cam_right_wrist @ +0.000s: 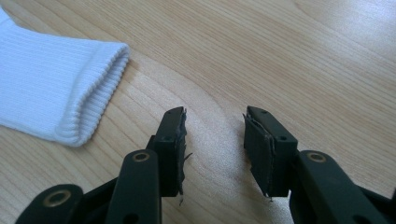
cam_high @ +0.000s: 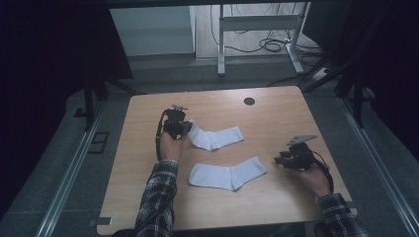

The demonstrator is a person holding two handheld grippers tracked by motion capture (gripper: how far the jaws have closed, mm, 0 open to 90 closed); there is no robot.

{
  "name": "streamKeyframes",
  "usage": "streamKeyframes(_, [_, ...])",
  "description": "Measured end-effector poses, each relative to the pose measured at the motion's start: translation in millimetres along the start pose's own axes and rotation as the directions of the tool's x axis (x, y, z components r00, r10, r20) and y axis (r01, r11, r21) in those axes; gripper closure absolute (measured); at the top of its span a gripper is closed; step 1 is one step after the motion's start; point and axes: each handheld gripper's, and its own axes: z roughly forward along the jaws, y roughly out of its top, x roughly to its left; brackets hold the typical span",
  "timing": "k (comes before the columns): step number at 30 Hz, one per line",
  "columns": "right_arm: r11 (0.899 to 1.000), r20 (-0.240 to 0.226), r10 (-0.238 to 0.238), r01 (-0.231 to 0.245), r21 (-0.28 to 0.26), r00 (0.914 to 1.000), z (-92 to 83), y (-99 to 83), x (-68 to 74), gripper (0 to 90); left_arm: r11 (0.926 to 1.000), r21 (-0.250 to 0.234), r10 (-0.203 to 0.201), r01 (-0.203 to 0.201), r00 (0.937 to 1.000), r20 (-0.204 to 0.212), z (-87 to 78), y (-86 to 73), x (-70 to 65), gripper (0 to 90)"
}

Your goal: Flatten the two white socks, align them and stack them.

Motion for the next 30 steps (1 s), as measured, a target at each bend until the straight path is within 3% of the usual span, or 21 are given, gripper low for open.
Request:
streamKeyframes(2, [1.000, 0.002, 0.002, -0.002, 0.002, 1.0000, -0.2, 0.0, 0.5, 57.3, 0.9999, 0.008, -0.014, 0.014, 0.9999, 0.001, 2.6, -21.7, 7.9, 82.6])
streamKeyframes(3, [1.000, 0.002, 0.002, -0.002, 0.002, 1.0000, -0.2, 0.0, 0.5, 57.3, 0.9999, 0.008, -0.014, 0.014, 0.9999, 0.001, 2.6, -21.7, 7.9, 82.6])
streamKeyframes(13, [1.000, 0.007, -0.001, 0.001, -0.004, 1.0000, 0.5, -0.1, 1.8, 55.8, 0.9995, 0.007, -0.031, 0.031, 0.9995, -0.005, 5.1, -84.1, 19.8, 82.5])
streamKeyframes(16, [1.000, 0.008, -0.001, 0.001, -0.004, 1.0000, 0.7, -0.1, 2.4, 55.1, 0.9988, -0.016, -0.045, 0.045, 0.9990, 0.003, 4.2, -95.9, 24.1, 77.8])
streamKeyframes(17, [1.000, 0.006, -0.004, 0.004, -0.007, 1.0000, 0.9, -0.2, 2.0, 54.9, 0.9969, -0.061, -0.049, 0.049, 0.9988, 0.007, -0.4, -100.3, 25.9, 66.9])
streamKeyframes(22, [1.000, 0.005, 0.002, -0.002, -0.009, 1.0000, 1.0, -0.3, 1.7, 54.9, 0.9900, -0.134, -0.047, 0.045, 0.9989, -0.008, -8.5, -104.0, 28.4, 53.8])
streamKeyframes(24, [1.000, 0.009, -0.002, 0.002, -0.010, 1.0000, 1.1, -0.4, 2.2, 54.7, 0.9886, -0.142, -0.051, 0.050, 0.9987, -0.003, -8.2, -104.3, 29.3, 53.0])
streamKeyframes(26, [1.000, 0.010, -0.001, 0.001, -0.009, 1.0000, 1.1, -0.4, 2.7, 54.6, 0.9879, -0.146, -0.053, 0.054, 0.9986, 0.006, -5.2, -105.0, 30.4, 51.9])
streamKeyframes(30, [1.000, 0.014, -0.003, 0.003, -0.010, 0.9999, 1.4, -0.4, 3.7, 53.0, 0.9931, -0.116, -0.020, 0.016, 0.9992, -0.034, 6.1, -105.4, 29.4, 50.2])
